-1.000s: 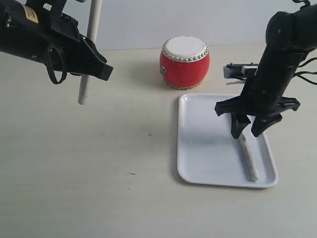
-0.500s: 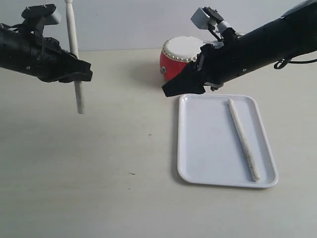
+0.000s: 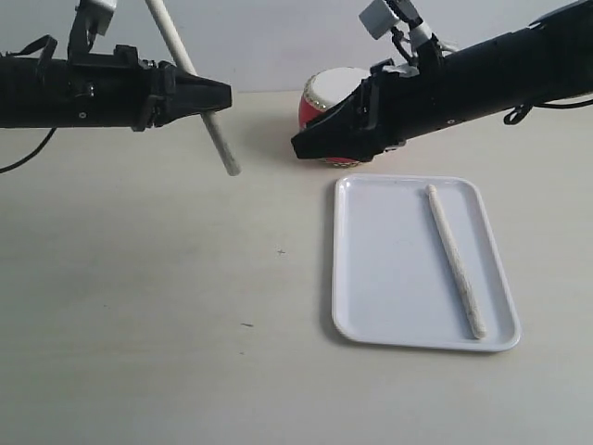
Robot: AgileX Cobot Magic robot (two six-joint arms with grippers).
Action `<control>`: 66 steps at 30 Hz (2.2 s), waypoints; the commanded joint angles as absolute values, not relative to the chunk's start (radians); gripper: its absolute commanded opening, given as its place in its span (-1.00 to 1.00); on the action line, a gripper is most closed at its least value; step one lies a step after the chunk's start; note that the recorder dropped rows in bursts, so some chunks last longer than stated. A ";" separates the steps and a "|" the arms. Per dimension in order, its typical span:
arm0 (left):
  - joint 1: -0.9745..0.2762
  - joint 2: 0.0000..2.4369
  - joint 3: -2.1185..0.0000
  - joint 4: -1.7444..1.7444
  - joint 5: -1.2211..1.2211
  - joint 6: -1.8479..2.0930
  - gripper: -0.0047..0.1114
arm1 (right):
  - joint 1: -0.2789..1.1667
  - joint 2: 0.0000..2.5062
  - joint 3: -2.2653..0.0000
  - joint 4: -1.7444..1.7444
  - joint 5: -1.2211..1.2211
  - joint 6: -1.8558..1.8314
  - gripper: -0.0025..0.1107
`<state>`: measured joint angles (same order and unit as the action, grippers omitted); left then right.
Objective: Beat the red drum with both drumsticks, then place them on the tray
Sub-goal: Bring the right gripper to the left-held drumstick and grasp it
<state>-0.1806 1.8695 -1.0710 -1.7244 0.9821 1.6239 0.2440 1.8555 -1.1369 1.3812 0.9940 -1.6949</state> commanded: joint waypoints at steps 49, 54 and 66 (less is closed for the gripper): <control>-0.301 1.901 -1.128 -1.735 1.056 1.643 -0.92 | 0.407 1.955 -1.134 1.623 0.922 -1.803 -0.24; -0.301 1.901 -1.128 -1.740 1.056 1.641 -0.92 | 0.407 1.955 -1.134 1.623 0.920 -1.763 -0.70; -0.301 1.901 -1.128 -1.744 1.056 1.610 -0.85 | 0.407 1.955 -1.134 1.662 0.913 -1.609 -0.96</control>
<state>-0.2971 1.9010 -1.1236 -1.7263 1.0543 1.5997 0.4062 1.9544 -1.1369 1.6167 0.9278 -1.6628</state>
